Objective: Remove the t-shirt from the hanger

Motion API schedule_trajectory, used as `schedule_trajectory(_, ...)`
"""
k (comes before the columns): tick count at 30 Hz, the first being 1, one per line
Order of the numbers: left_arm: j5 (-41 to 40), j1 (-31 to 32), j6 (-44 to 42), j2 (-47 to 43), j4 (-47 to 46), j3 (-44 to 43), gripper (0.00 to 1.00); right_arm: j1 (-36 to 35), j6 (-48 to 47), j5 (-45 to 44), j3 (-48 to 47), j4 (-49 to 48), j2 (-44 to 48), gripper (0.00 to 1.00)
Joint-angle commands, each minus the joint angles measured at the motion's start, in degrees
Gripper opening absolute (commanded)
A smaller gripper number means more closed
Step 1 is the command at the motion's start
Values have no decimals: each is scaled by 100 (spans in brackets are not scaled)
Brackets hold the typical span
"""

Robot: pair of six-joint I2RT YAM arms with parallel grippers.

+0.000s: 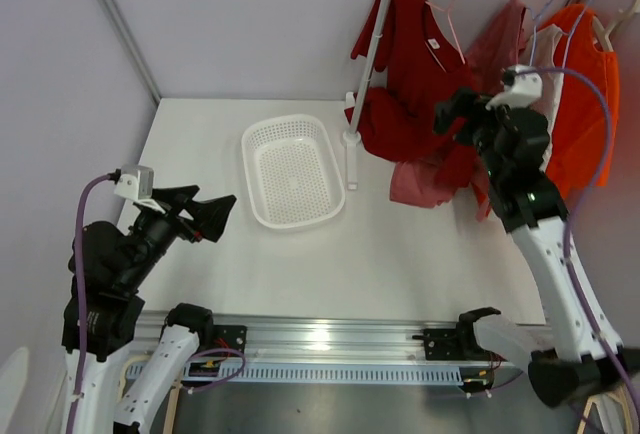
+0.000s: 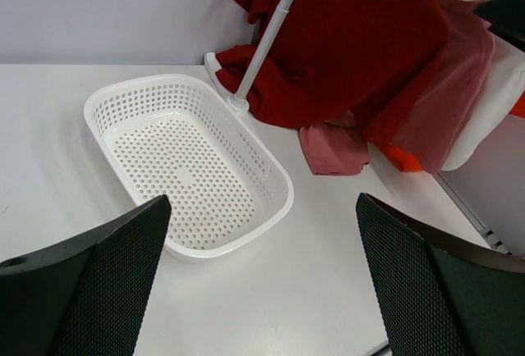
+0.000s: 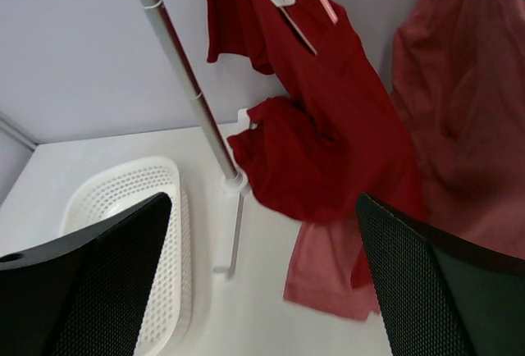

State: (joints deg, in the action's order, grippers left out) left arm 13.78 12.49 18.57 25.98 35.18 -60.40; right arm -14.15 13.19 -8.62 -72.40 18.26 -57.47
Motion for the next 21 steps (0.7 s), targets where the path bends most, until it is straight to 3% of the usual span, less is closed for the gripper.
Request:
schedule_trajectory(1, 55, 17, -37, -93, -319, 81, 99, -17, -562, -218, -789, -1305, -895, 99)
schedule_trajectory(7, -323, 17, -309, -224, -301, 239, 100, 35, -1143, -123, -2320, -1562, -2669, 97)
schedule_trajectory(16, -306, 17, -398, -216, -450, 371, 99, 79, -1539, -34, -4412, -1361, -4139, 96)
schedule_trajectory(21, -315, 17, -415, -225, -503, 433, 100, 132, -1697, -52, -5055, -1272, -4763, 87)
